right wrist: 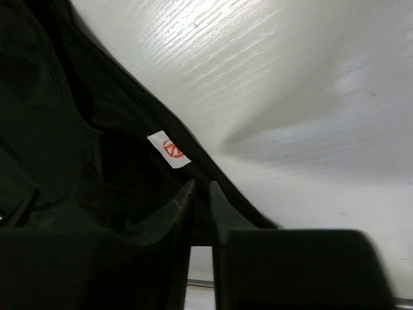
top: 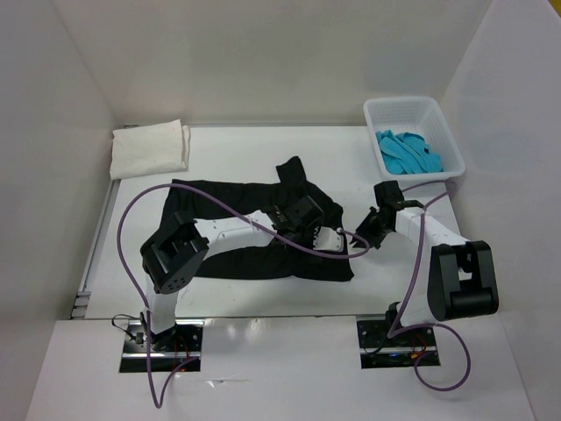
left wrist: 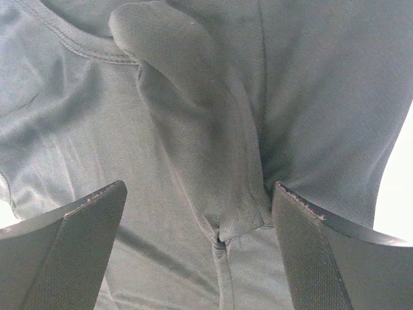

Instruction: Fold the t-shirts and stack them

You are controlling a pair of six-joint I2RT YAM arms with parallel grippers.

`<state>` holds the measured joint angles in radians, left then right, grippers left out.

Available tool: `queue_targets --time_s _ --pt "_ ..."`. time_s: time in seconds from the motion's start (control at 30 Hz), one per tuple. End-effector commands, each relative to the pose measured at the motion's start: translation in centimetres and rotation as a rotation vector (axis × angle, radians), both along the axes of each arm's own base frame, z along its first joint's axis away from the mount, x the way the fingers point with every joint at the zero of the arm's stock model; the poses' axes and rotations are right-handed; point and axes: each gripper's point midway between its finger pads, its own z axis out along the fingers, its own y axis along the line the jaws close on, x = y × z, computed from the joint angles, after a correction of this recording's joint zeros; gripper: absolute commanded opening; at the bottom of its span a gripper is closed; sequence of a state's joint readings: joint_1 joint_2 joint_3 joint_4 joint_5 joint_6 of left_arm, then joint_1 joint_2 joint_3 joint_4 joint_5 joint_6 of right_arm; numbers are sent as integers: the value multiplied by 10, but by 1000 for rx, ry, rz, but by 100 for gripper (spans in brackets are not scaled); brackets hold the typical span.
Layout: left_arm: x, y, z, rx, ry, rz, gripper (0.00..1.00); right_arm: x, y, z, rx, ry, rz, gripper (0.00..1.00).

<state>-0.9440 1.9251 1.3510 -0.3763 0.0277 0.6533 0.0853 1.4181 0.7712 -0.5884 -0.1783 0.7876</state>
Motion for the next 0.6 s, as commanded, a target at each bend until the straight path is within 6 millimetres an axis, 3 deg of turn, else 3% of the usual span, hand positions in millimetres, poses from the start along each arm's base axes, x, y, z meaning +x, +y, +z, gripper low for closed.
queue_targets --time_s 0.0,0.1,0.17,0.3,0.57 --pt "6 -5 6 -20 -29 4 98 -4 3 -3 -25 0 22 22" --pt "17 -4 5 -18 -79 43 98 -4 3 -3 -25 0 22 23" --pt "31 7 0 -10 -91 103 98 -4 3 -3 -25 0 22 23" --pt "60 18 9 -45 -87 207 98 -4 3 -3 -25 0 22 23" --pt "76 28 16 -53 -92 235 98 -4 3 -3 -25 0 22 23"
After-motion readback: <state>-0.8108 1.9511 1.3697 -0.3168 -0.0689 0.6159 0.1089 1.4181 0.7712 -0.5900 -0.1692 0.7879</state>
